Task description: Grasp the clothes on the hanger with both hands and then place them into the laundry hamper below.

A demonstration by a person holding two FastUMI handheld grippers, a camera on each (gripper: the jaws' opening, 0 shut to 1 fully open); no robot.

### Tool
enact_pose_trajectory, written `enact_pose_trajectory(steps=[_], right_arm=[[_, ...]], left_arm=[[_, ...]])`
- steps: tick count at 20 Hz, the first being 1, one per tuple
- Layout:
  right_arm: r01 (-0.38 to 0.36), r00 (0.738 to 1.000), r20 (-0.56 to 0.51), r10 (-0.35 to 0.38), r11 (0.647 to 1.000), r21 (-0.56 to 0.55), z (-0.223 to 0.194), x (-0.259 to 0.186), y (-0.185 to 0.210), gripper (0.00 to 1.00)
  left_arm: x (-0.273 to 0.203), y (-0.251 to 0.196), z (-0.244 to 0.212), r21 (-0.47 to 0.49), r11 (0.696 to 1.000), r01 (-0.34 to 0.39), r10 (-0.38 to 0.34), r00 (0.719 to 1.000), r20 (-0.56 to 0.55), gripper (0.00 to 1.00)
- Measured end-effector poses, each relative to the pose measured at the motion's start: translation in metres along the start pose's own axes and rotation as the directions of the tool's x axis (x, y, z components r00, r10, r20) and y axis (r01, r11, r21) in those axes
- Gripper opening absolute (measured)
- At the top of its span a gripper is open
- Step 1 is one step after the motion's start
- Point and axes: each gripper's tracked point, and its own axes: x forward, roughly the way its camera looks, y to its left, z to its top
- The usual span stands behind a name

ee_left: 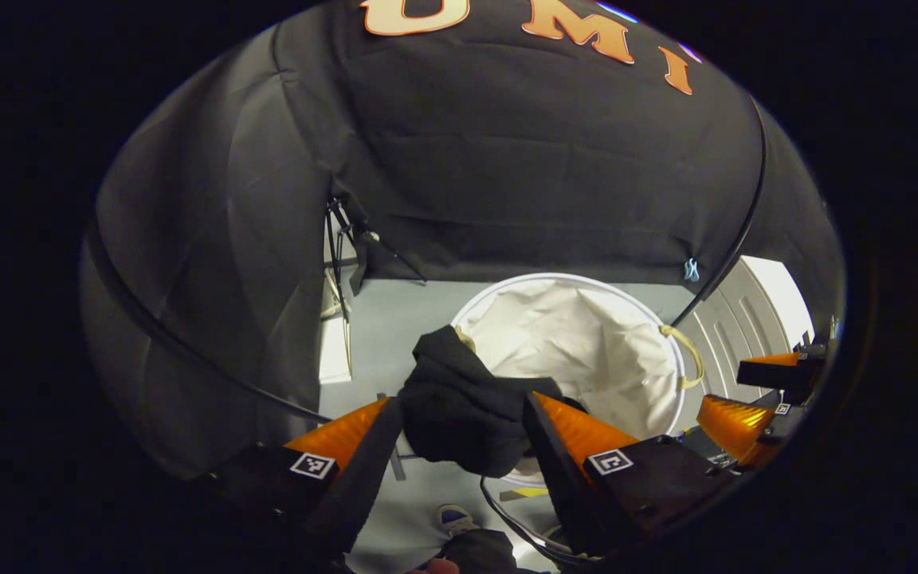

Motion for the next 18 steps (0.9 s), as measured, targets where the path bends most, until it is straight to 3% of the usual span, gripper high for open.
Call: enact_pose_trajectory(steps=[10, 14, 18], right_arm=[[0.045, 0.983, 0.175, -0.053, 0.998, 0.048, 0.043, -0.078, -0.011, 0.93], [0.053, 0.957, 0.281, -0.069, 0.997, 0.065, 0.082, -0.137, -0.018, 0.93], [0.085, 0.909, 0.401, -0.113, 0.993, 0.087, 0.128, -0.215, -0.037, 0.93]], left_arm=[[-0.076, 0.01, 0.056, -0.032, 0.999, -0.009, 0.015, 0.982, 0.187, 0.99], [-0.128, 0.019, 0.1, -0.012, 1.0, -0.011, 0.014, 0.948, 0.317, 0.99], [-0.19, 0.03, 0.141, -0.021, 0.999, -0.029, 0.035, 0.897, 0.441, 0.99]])
